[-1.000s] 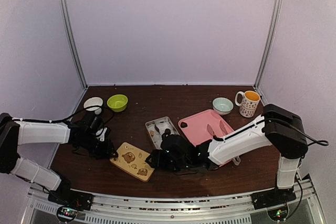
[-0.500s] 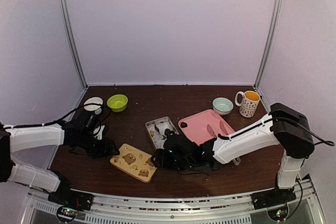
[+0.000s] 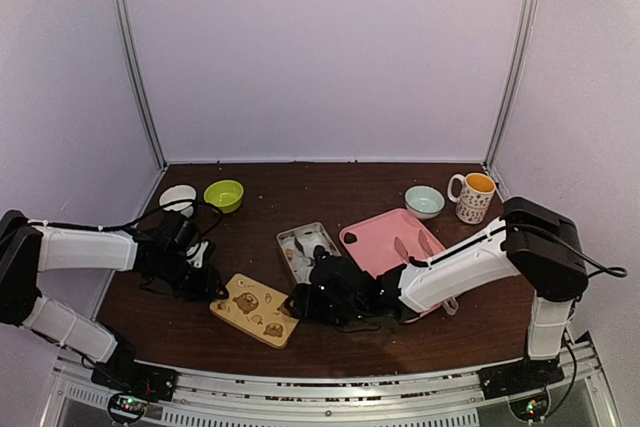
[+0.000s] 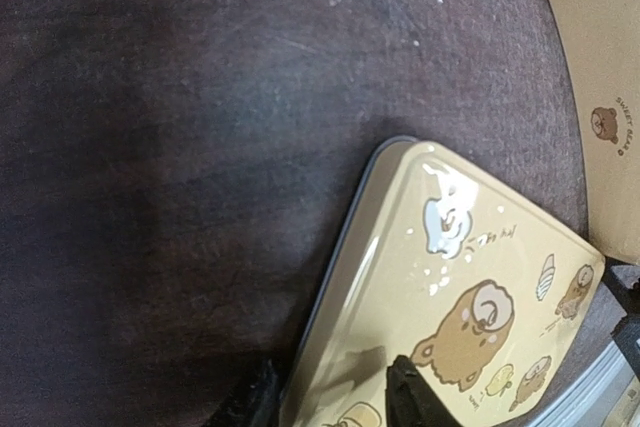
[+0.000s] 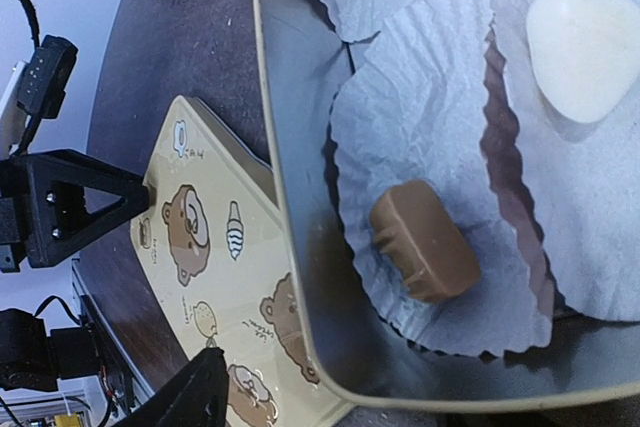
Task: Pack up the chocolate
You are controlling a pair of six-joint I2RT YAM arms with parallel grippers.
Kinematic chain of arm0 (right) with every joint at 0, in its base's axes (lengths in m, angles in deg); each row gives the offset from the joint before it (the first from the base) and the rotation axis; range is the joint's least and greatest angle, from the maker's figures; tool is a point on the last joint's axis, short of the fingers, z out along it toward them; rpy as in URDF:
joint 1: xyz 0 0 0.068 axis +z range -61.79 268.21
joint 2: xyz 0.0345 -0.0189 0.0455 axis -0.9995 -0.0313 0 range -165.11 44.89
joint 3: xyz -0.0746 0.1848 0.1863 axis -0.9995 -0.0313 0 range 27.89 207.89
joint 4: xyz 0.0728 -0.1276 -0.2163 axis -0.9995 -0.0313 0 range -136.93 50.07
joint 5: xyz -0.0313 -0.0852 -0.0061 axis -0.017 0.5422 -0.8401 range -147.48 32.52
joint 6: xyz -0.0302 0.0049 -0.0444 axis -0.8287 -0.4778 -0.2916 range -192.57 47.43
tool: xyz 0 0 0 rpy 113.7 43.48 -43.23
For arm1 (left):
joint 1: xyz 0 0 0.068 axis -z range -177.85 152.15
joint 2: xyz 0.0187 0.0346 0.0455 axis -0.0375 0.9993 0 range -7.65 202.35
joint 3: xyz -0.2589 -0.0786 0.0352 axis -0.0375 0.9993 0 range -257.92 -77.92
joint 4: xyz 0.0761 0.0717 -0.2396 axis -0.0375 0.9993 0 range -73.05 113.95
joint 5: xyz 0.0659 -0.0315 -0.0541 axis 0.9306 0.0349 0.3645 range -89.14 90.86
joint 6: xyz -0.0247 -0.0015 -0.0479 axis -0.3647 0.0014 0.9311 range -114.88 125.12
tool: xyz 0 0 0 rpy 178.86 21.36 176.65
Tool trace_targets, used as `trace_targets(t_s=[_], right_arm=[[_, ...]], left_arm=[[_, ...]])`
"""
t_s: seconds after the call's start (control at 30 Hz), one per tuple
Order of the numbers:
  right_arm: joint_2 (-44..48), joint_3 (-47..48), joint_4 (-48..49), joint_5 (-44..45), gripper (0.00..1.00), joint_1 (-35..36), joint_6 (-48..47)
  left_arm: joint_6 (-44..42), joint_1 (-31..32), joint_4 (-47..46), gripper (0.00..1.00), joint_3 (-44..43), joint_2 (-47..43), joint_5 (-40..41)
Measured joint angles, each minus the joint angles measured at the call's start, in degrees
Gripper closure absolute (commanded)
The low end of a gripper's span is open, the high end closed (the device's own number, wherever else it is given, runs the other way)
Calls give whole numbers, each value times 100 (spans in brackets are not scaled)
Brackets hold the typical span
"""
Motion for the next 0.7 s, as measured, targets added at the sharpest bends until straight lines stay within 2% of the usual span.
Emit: trace_targets(t_s=[0.33, 0.53, 0.7], right_arm=[[-216, 195, 210, -328, 30, -85, -9], [-210, 94, 393, -520, 34, -153, 15], [-192, -365, 1276, -925, 38, -308, 225]], left_arm=[[-42, -7, -42, 80, 7, 61, 74], [-46, -7, -131, 80, 87, 13, 87], [-11, -42, -393, 81, 267, -79, 11]])
